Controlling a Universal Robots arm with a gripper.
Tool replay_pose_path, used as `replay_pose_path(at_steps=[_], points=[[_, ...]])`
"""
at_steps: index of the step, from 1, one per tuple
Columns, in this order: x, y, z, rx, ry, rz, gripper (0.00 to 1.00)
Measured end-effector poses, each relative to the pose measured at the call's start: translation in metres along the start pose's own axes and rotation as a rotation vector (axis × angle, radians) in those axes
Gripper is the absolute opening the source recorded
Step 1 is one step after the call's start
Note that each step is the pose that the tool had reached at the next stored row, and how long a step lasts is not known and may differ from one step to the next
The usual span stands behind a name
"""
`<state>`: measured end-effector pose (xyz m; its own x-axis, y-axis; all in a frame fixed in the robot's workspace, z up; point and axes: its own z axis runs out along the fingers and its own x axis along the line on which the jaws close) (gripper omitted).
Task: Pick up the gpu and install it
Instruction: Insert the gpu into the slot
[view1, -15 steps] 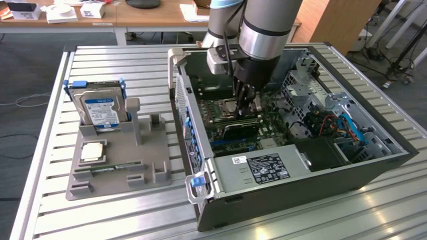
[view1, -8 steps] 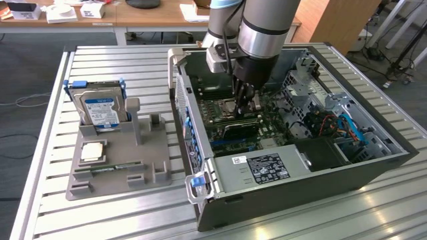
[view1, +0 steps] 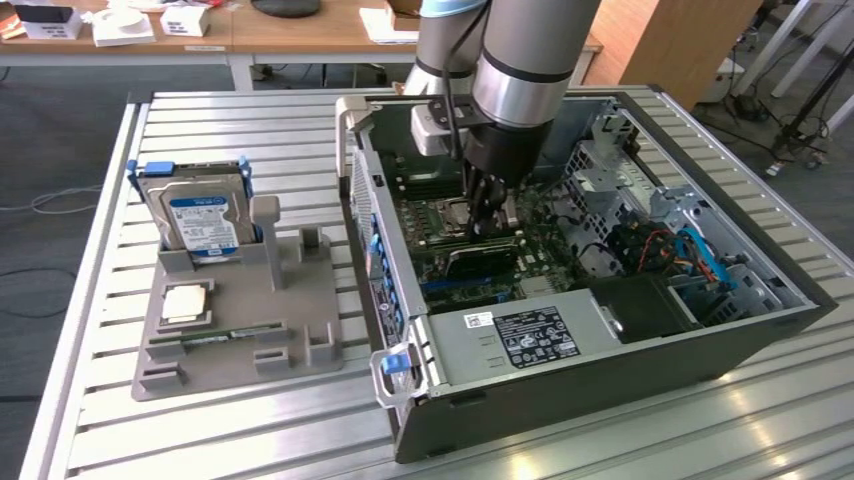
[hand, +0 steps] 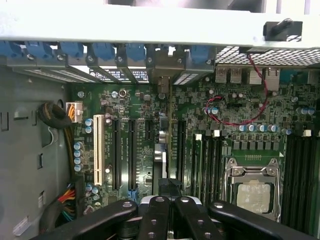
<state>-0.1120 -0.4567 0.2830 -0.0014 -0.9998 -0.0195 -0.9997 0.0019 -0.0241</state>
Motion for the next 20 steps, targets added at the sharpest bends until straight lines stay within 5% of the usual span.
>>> replay_pose_path(at_steps=[20], points=[[-0.0045,0.0002,0.0100,-0.0001,0.0002,0.000,0.11]])
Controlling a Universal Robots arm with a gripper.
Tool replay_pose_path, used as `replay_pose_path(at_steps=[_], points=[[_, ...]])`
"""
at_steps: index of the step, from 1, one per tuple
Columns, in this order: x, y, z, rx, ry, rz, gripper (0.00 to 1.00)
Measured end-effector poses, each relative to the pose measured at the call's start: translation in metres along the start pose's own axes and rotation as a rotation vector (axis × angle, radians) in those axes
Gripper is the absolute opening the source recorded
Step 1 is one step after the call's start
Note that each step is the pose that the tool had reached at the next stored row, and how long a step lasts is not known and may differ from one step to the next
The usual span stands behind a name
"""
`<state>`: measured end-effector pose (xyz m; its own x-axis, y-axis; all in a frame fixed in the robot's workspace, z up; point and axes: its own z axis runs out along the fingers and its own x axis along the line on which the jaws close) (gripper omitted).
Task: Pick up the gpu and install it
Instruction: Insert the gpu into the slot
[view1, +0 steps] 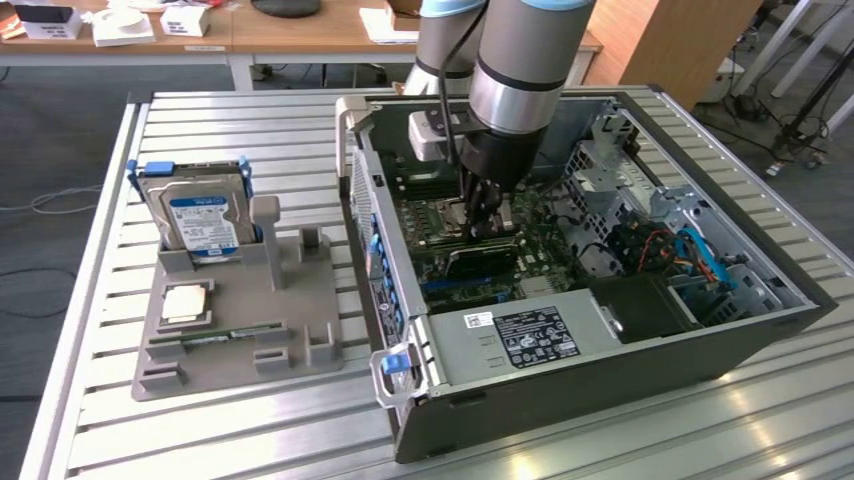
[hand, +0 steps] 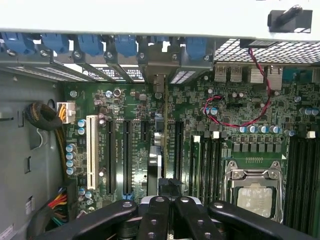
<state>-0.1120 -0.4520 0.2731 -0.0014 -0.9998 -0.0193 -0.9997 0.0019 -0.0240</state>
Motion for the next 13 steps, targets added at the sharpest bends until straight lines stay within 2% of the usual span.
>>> replay_pose_path(at_steps=[13], points=[[0.0001,0.0001,0.0042,0.0000,-0.0005,0.000,0.11]])
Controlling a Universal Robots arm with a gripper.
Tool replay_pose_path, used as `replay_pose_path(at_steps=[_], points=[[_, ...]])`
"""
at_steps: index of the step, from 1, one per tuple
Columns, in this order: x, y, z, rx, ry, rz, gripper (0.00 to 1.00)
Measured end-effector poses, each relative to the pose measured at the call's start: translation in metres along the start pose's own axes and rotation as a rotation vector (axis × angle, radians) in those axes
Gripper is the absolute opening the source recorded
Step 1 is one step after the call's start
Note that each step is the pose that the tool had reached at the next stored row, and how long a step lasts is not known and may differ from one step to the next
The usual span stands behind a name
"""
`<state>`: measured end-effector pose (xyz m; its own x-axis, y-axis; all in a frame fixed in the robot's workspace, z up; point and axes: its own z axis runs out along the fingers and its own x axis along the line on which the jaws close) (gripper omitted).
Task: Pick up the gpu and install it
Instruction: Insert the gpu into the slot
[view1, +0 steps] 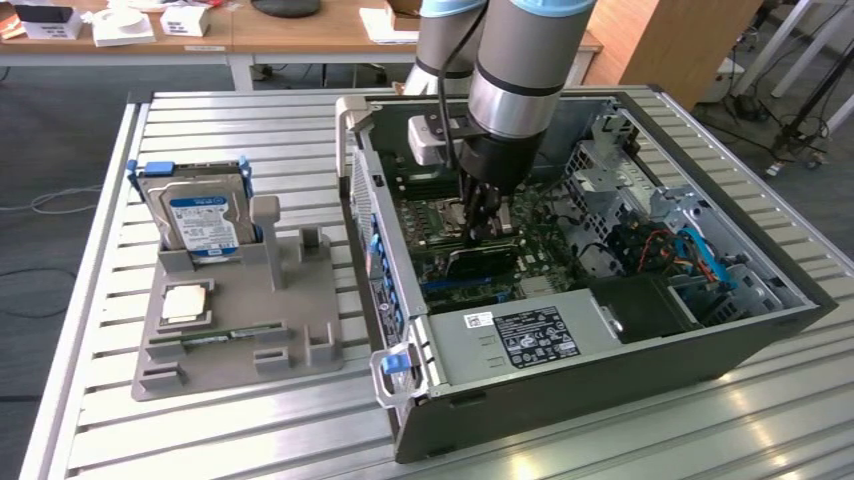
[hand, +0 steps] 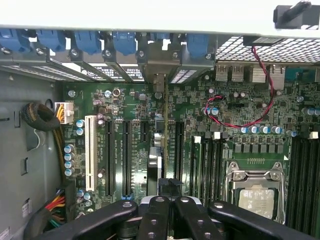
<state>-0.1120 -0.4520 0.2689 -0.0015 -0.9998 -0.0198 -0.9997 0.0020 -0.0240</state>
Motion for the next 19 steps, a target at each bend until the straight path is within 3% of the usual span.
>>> replay_pose_path(at_steps=[19], points=[[0.0001,0.0001,0.0031,-0.0001,0.0003,0.000,0.11]])
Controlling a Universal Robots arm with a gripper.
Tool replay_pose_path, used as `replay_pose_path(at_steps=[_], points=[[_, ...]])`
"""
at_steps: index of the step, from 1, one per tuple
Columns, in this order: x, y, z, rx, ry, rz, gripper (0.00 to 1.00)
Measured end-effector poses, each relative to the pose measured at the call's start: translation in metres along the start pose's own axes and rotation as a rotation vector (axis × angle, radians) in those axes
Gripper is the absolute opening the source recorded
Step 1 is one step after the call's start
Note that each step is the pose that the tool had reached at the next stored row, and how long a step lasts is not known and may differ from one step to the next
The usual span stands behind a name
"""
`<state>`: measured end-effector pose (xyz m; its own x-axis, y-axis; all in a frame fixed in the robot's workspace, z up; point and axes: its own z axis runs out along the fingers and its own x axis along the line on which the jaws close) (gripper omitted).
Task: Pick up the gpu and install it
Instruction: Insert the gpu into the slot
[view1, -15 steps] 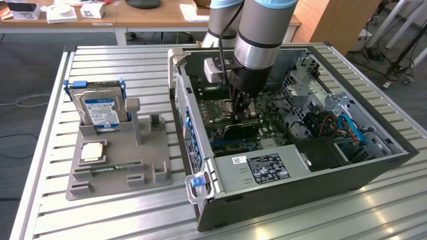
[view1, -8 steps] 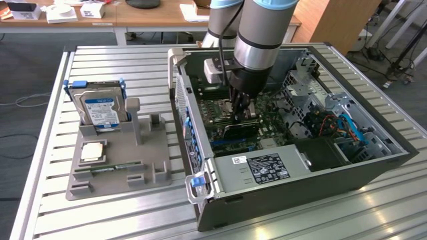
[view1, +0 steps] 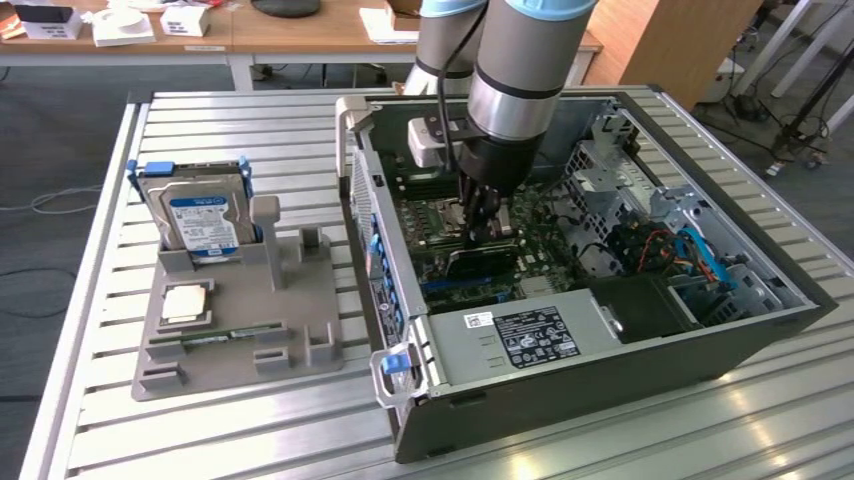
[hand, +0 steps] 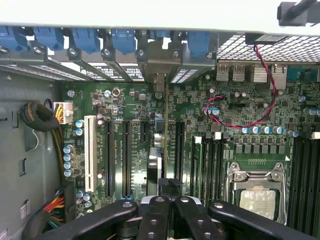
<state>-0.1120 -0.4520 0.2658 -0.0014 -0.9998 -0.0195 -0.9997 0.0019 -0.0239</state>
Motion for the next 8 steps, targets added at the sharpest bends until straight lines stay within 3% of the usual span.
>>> replay_pose_path(at_steps=[8], points=[[0.0000,0.0000,0.0004,0.0002,-0.0004,0.000,0.11]])
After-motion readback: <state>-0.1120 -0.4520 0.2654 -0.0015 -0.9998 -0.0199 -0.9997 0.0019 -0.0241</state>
